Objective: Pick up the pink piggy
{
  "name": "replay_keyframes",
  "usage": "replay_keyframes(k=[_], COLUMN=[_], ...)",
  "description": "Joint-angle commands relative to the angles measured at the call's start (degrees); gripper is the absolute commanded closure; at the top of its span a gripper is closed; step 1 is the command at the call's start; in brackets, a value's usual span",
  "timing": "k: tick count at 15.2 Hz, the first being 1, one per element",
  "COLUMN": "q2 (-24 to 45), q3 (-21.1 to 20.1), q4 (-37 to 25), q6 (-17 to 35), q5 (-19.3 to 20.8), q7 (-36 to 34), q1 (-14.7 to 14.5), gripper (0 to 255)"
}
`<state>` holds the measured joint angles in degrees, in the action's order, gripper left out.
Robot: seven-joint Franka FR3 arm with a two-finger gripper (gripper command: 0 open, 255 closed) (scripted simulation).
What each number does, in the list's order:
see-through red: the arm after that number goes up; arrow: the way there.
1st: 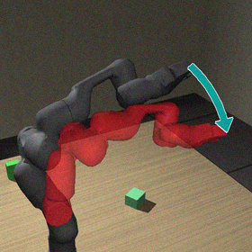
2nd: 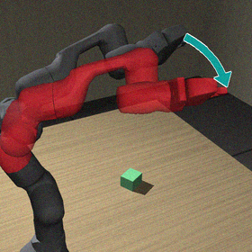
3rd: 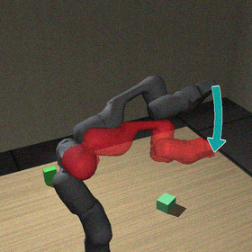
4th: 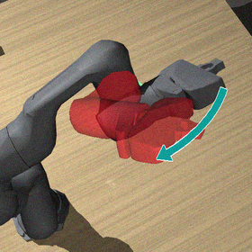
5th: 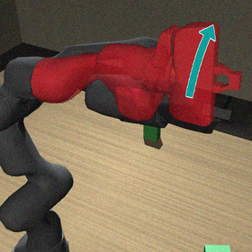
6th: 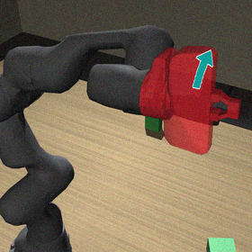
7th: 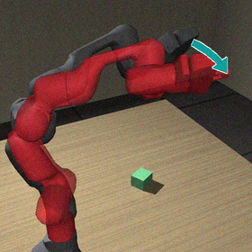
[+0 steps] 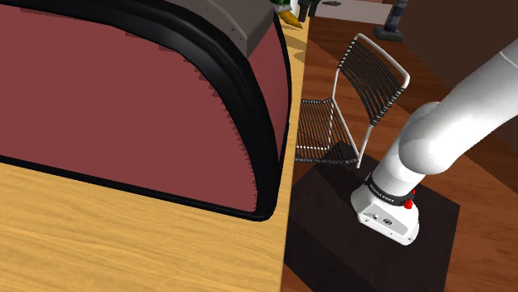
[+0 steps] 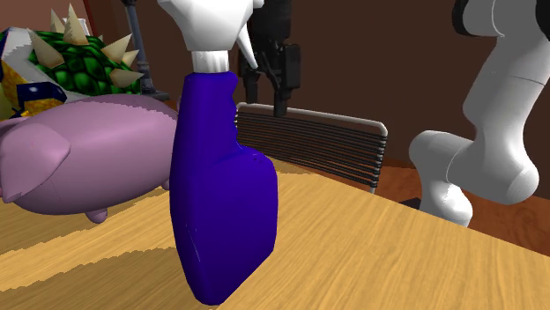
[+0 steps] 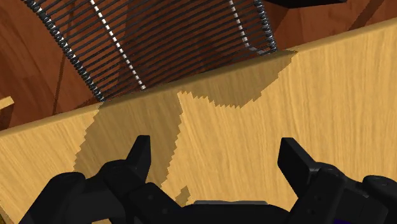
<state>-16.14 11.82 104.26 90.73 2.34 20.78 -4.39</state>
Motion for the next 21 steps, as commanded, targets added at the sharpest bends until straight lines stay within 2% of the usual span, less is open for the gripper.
replay_keyframes(k=[1, 6, 10, 17, 20, 21], q2=[4.1, 15.3, 25.7, 22.7, 22.5, 22.4], q3=[1.1, 3.1, 3.8, 3.5, 3.4, 3.4], q4=[-4.8, -19.0, -33.8, -24.3, -23.6, -23.5], q6=[0.2, -1.2, -4.5, 2.2, 2.7, 2.8], q5=[-0.8, -4.3, -8.2, -7.3, -7.2, -7.2], q7=[3.5, 11.3, 17.0, 16.9, 16.9, 16.9], q1=[-0.2, -0.1, 1.3, 0.7, 0.6, 0.6], gripper=[0, 0, 0, 0, 0, 255])
